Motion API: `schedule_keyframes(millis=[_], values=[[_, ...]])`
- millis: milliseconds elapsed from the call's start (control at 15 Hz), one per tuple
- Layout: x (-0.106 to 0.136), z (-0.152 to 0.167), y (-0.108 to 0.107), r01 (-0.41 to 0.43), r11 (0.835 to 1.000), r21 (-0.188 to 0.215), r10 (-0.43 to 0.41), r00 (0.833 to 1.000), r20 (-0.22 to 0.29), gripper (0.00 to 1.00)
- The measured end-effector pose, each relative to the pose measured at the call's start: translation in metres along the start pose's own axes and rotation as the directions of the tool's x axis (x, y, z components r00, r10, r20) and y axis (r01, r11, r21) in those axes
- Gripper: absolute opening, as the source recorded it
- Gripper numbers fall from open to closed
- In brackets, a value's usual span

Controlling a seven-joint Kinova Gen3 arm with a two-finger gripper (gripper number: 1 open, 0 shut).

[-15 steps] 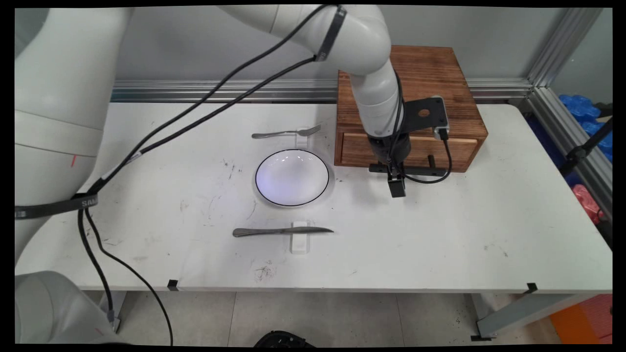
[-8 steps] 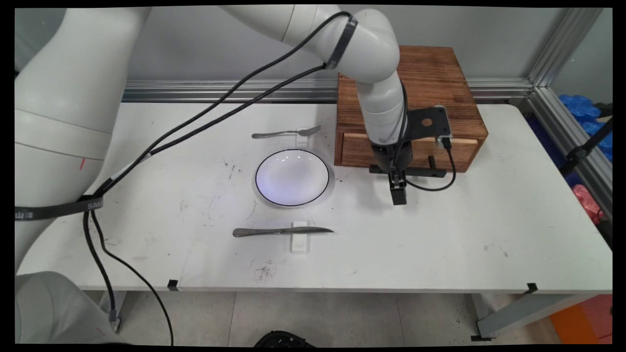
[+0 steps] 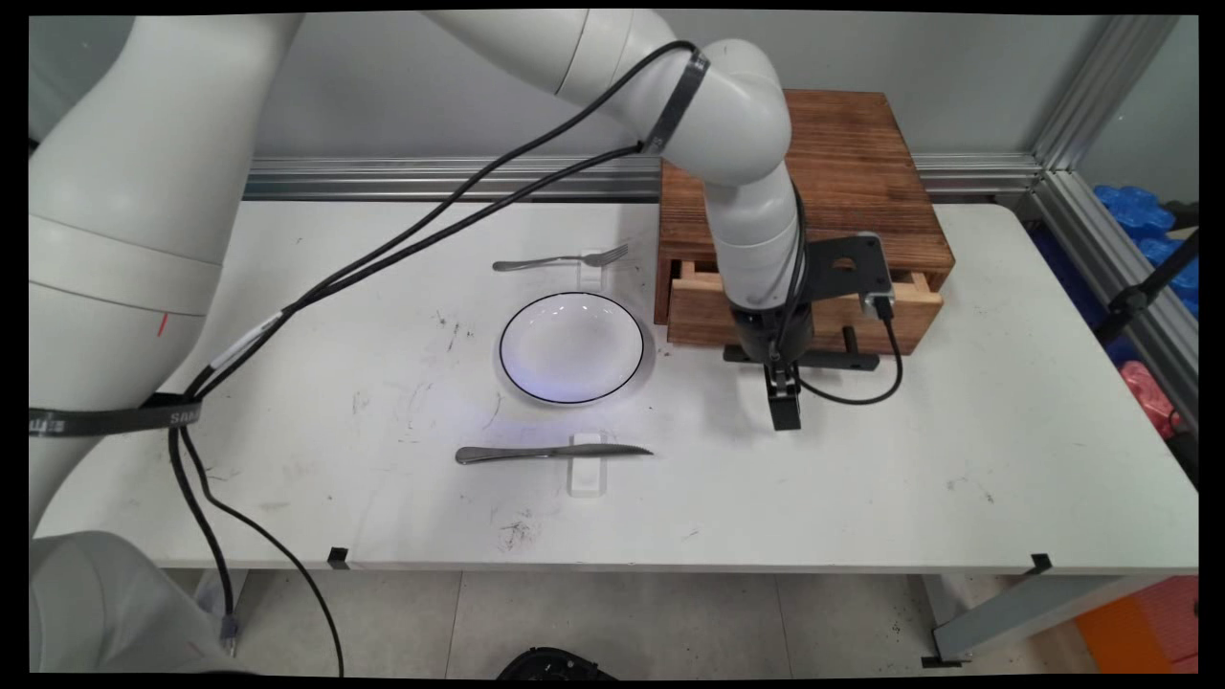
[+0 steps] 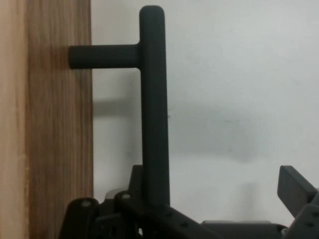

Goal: Open the drawer

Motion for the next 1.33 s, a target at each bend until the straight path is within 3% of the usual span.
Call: schedule_keyframes(millis=[1333], values=[[-0.001, -0.007, 0.100, -0.010, 0.999, -0.050, 0.009, 1.000, -0.017, 1.00]])
